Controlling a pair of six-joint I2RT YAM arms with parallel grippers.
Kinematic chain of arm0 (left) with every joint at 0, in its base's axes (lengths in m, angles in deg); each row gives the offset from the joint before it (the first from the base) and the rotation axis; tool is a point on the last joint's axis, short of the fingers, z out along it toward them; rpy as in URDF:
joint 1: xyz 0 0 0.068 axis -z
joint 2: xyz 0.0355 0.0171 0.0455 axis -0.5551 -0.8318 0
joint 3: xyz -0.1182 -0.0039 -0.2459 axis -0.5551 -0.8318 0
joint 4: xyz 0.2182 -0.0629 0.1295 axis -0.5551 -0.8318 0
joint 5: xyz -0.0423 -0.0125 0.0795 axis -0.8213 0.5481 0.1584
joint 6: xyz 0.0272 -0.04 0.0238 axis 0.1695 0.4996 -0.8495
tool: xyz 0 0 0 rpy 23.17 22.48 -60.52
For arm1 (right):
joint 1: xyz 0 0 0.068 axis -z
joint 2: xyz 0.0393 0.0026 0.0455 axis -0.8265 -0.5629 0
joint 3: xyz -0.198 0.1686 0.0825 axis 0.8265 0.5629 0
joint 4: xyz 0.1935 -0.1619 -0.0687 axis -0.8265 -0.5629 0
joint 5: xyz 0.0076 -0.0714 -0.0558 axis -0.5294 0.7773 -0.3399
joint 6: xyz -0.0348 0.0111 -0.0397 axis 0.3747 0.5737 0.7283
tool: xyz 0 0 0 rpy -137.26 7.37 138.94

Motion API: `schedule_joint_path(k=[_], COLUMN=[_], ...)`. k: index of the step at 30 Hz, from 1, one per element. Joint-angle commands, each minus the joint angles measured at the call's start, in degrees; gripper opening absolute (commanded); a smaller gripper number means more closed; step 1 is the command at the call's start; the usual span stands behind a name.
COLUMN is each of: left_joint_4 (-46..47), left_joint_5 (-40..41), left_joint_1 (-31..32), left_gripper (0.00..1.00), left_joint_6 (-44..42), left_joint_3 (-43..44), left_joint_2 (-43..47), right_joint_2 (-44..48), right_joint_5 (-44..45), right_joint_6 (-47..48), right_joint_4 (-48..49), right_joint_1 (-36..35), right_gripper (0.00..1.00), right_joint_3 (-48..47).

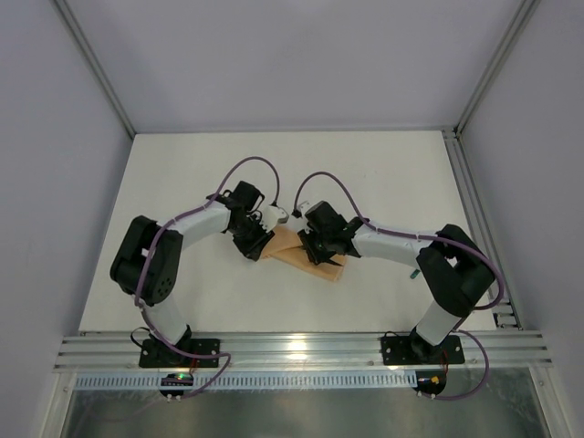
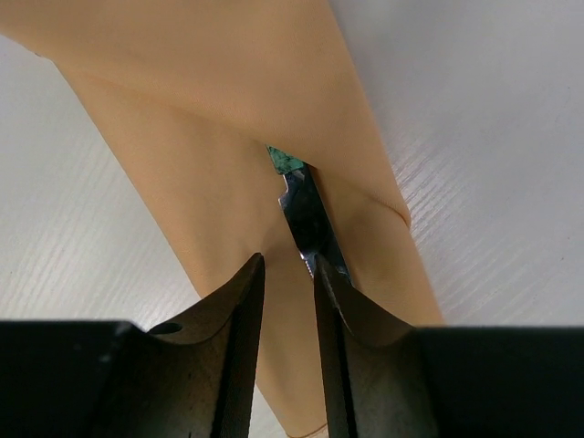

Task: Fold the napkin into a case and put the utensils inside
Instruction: Stuff the knife into the folded napkin.

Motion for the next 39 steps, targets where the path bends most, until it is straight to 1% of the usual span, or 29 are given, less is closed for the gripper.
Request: schedule_joint_path(k=[1, 2, 8, 12, 14, 19, 22, 31, 34, 35, 39], left_joint_4=[2.6, 2.9, 3.6, 3.9, 4.1, 4.1, 4.2, 4.3, 4.4, 4.3, 4.4], left_joint_5=[0.1, 0.0, -0.1, -0.2, -0.3, -0.8, -0.9, -0.8, -0.7, -0.7, -0.4], left_joint_1=[0.1, 0.1, 0.1, 0.1, 0.1, 0.1, 0.1, 0.1, 0.1, 0.1, 0.1], left_gripper=[0.34, 0.34, 0.34, 0.34, 0.34, 0.34, 0.33, 0.33, 0.33, 0.33, 0.33], left_joint_6=[0.0, 0.2, 0.5, 0.7, 0.9, 1.1, 1.1, 1.2, 1.3, 1.2, 1.2], left_joint_3=[-0.2, -0.3, -0.3, -0.4, -0.7, -0.8, -0.8, -0.8, -0.8, -0.8, -0.7], left_joint_2=[-0.3, -0.4, -0.9, -1.3, -1.5, -1.2, -1.1, -1.1, -1.2, -1.2, -1.3], right_joint_2=[-0.1, -0.2, -0.5, 2.0, 2.4, -0.4, -1.1, -3.9, -4.3, -4.7, -4.9], right_joint_5=[1.3, 3.3, 3.4, 4.1, 5.1, 3.5, 2.8, 2.4, 2.7, 3.0, 2.7], right_joint_6=[1.5, 1.6, 1.9, 2.2, 3.0, 4.0, 4.1, 5.4, 5.8, 5.7, 6.3], right_joint_4=[-0.6, -1.0, -2.8, -3.4, -3.2, -4.5, -3.3, -5.0, -5.2, -5.7, -6.2], right_joint_1=[-0.2, -0.2, -0.3, -0.3, -0.3, -0.3, -0.2, -0.3, -0.2, -0.2, -0.3], right_gripper=[0.32, 0.32, 0.32, 0.33, 0.36, 0.38, 0.38, 0.38, 0.37, 0.34, 0.27], right_joint_3=[-2.0, -1.9, -3.8, -5.0, -4.6, -4.7, -3.8, -4.2, -4.7, -5.3, -6.2])
